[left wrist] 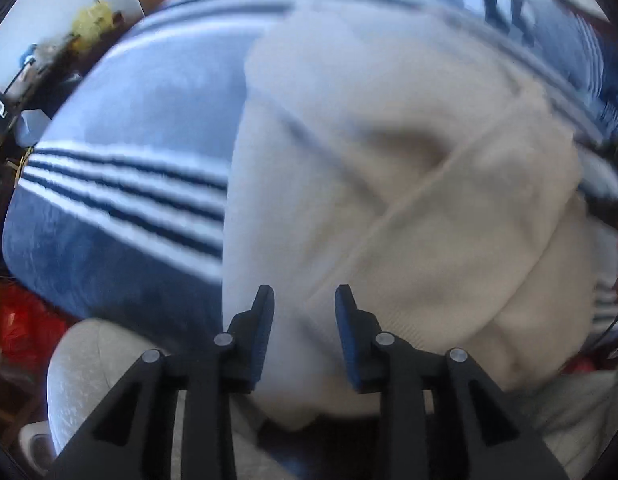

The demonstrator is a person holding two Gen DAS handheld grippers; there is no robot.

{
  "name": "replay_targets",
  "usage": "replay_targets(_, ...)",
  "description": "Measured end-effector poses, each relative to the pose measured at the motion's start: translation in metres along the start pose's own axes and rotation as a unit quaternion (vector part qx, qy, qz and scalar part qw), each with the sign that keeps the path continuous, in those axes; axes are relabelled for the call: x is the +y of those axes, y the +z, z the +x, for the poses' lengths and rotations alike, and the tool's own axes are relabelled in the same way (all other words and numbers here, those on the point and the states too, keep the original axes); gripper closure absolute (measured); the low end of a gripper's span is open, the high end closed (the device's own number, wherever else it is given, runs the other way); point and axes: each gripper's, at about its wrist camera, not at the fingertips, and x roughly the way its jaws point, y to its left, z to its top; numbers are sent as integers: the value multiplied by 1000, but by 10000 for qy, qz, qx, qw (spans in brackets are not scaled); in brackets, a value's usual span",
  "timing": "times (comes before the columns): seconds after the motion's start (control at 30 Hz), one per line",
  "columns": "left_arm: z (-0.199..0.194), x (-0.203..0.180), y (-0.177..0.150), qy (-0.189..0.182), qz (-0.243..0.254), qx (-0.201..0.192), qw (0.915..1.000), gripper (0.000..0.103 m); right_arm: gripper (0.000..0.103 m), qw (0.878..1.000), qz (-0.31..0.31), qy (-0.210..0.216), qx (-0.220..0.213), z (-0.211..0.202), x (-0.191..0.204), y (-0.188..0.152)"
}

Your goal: Fold small clothes

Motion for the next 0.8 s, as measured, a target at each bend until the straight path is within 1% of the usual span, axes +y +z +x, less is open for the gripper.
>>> replay_targets(0.03,-14,-9,9,-119,73,-273,9995,51,36,9999,49,91,-89,-2,-1,1)
replay_targets(0.07,-27,-17,15,-219,202,-473,9984,41,36,9996,54,208,-198,-5,-2,5)
replay_targets(0.1,-42,-35,30,-417,432,-742,9954,24,36,9991,72,311,-277,-11,-3,9)
replay_targets(0.13,-51,-49,41,-566,599,-907,9925,16,36,9981,195,462,-372,-16,-6,13)
replay_targets(0.17,-58,-68,58,-714,788,-1035,9889,16,36,9959,353,685,-466,-21,-14,16)
replay_targets(0.2,-62,-87,75,-873,956,-1095,9855,16,36,9942,450,821,-529,-23,-20,18)
replay_targets(0.23,-61,-107,93,-1041,1082,-1098,9826,16,36,9933,573,812,-585,-22,-27,22)
replay_targets(0.27,-57,-128,113,-1244,1219,-1028,9793,15,36,9925,737,751,-618,-20,-35,27)
replay_targets(0.3,-50,-146,133,-1439,1344,-922,9761,15,36,9909,875,810,-627,-16,-43,30)
replay_targets(0.33,-41,-163,152,-1583,1398,-850,9737,15,40,9894,993,843,-646,-12,-50,33)
replay_targets(0.37,-33,-178,167,-1670,1430,-821,9721,15,47,9877,1113,875,-665,-9,-55,34)
replay_targets(0.4,-21,-198,185,-1702,1503,-777,9708,15,48,9847,1250,1012,-677,-6,-60,36)
replay_targets(0.43,-7,-218,204,-1676,1569,-665,9710,15,50,9822,1269,1197,-700,-5,-64,38)
replay_targets(0.47,8,-234,220,-1685,1611,-519,9711,15,56,9812,1214,1253,-820,-5,-67,41)
replay_targets(0.5,19,-248,232,-1695,1685,-409,9702,15,59,9796,1297,1265,-874,-6,-72,44)
replay_targets(0.53,33,-267,244,-1652,1771,-316,9697,15,62,9775,1371,1356,-859,-4,-73,46)
replay_targets(0.57,45,-280,250,-1595,1833,-218,9698,15,64,9755,1393,1487,-831,-1,-75,49)
replay_targets(0.67,88,-323,269,-1404,1902,214,9714,15,71,9790,1346,1336,-747,3,-69,54)
replay_targets(0.7,97,-336,275,-1366,1921,276,9714,15,74,9812,1297,1211,-754,2,-69,56)
replay_targets(0.73,105,-348,278,-1295,1944,293,9719,15,84,9829,1290,1080,-748,0,-69,57)
replay_targets(0.77,111,-355,276,-1198,1987,280,9723,16,90,9829,1326,1059,-715,-2,-73,57)
replay_targets(0.8,121,-367,278,-1015,2079,279,9725,24,94,9818,1428,1059,-670,-2,-80,57)
